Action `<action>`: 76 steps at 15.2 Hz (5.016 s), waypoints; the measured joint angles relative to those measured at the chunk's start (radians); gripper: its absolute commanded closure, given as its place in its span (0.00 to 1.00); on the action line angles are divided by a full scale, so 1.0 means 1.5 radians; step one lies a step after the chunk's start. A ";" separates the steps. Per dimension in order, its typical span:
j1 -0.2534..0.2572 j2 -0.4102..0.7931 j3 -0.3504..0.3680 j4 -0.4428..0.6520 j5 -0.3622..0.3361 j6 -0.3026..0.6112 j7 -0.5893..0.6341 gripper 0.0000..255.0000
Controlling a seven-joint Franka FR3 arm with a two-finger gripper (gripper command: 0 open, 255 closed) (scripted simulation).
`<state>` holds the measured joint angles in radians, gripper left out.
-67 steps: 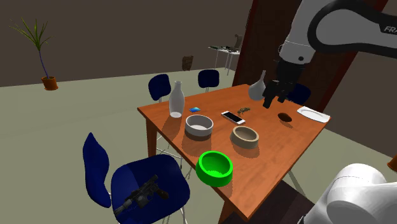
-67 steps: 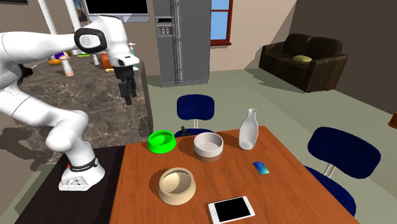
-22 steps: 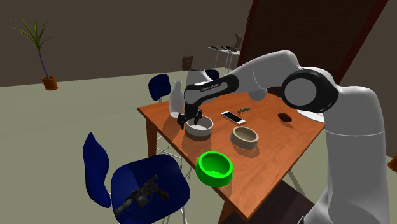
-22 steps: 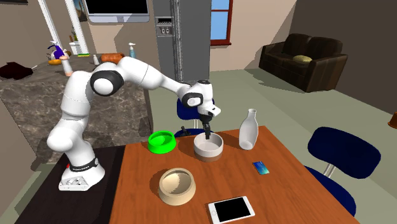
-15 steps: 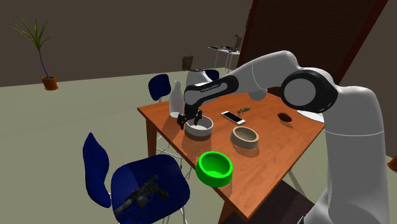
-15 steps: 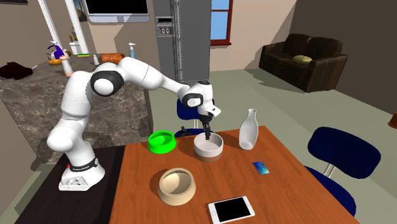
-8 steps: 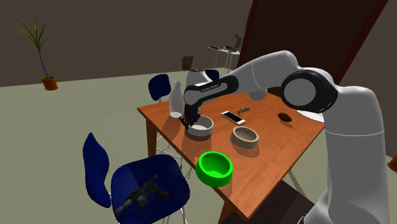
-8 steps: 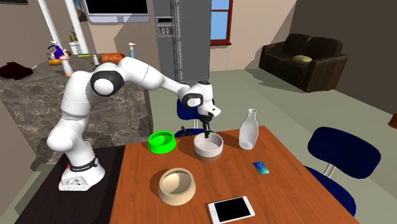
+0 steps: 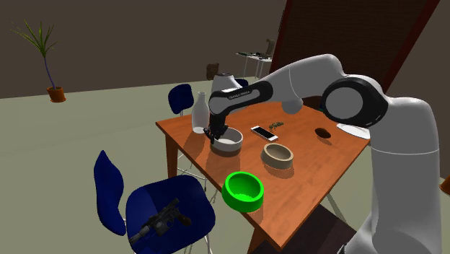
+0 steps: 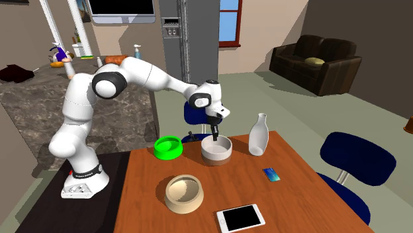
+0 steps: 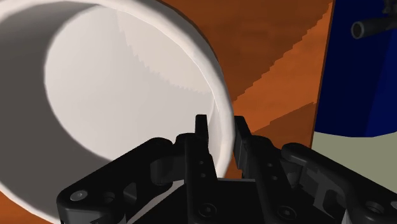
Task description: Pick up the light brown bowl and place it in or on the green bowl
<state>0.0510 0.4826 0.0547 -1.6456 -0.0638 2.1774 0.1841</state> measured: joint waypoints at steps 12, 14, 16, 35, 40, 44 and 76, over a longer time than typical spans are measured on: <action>0.000 -0.037 0.002 0.051 0.004 -0.088 -0.004 1.00; 0.000 -0.038 0.002 0.069 0.005 -0.106 -0.005 1.00; -0.001 -0.045 0.002 0.078 0.006 -0.122 -0.006 1.00; 0.066 -0.413 0.061 -0.339 0.031 -0.076 0.112 1.00; 0.095 -0.524 0.088 -0.445 0.055 -0.081 0.153 1.00; 0.105 -0.546 0.101 -0.476 0.063 -0.071 0.171 1.00; 0.103 -0.491 0.111 -0.560 0.054 0.067 0.184 0.00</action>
<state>0.2051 -0.2543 0.2205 -2.4850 0.0172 2.2775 0.4594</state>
